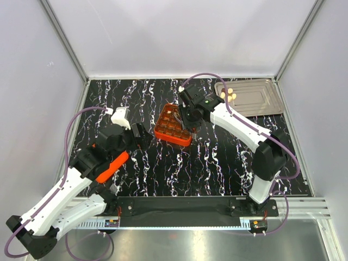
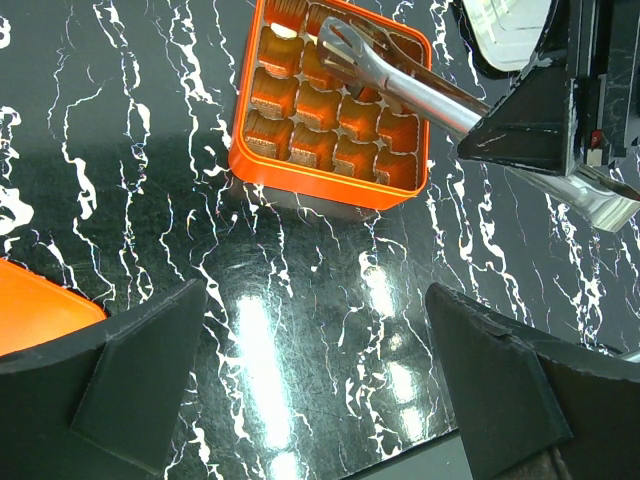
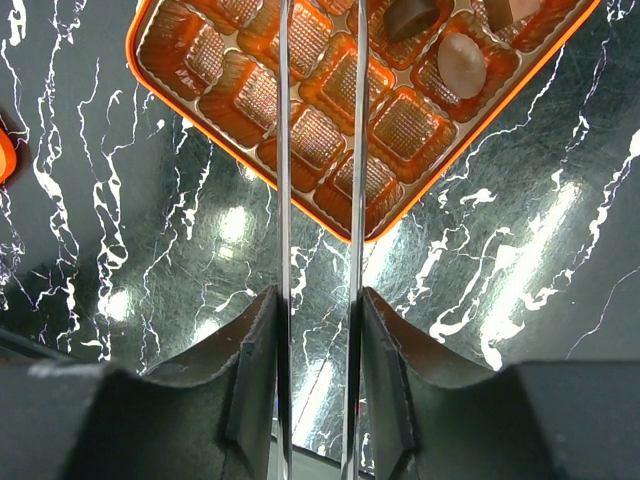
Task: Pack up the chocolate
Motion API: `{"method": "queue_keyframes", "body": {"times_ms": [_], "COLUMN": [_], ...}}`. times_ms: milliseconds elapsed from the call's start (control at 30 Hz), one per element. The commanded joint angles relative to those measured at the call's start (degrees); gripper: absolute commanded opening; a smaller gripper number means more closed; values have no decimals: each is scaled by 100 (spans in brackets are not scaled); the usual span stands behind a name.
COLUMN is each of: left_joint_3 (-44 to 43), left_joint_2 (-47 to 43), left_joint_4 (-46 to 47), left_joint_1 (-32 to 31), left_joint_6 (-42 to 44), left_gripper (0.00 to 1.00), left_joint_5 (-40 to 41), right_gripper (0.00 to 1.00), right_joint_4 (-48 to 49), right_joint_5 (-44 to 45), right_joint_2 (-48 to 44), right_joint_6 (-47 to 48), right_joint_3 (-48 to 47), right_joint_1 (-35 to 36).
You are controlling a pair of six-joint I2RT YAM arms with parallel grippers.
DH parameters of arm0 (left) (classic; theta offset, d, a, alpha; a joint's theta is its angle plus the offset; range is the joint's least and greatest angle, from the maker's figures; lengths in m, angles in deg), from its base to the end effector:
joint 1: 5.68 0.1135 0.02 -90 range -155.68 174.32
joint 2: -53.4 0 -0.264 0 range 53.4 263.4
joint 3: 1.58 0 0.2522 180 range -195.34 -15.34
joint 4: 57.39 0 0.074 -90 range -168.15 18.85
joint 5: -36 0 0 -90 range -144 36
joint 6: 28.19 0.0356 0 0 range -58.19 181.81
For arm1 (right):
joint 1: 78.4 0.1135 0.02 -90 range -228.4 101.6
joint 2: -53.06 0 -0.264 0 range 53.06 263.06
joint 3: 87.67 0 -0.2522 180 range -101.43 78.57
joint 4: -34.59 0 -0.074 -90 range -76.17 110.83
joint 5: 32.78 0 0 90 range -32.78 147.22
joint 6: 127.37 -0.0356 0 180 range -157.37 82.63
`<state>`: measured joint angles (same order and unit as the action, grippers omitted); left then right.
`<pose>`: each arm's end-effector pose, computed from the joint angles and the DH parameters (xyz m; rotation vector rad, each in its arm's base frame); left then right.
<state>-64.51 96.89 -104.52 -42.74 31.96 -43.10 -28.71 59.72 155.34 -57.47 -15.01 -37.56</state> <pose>0.1339 -0.0927 0.3285 0.0111 2.0869 -0.5285 0.2923 0.2506 0.3005 -0.4561 2.5831 0.3291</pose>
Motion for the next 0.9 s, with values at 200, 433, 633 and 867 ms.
{"method": "queue_keyframes", "body": {"times_ms": [200,433,633,867], "left_joint_3": [-146,-172,-234,-287], "left_joint_2": [-24,-42,-94,-217], "left_joint_4": [208,181,129,14], "left_joint_1": [-3,-3,-3,-3], "left_joint_6": [14,5,23,93], "left_gripper": [99,99,99,99], "left_joint_5": [106,97,79,150], "right_gripper": [45,46,48,48], "right_joint_4": [269,68,-371,-697], "right_joint_5": [110,409,857,1692], "right_joint_2": [-50,73,336,354], "right_joint_6": [-30,120,366,594], "right_joint_3": [-46,-564,-1460,-1971], "right_joint_1": [65,73,64,-338]}}
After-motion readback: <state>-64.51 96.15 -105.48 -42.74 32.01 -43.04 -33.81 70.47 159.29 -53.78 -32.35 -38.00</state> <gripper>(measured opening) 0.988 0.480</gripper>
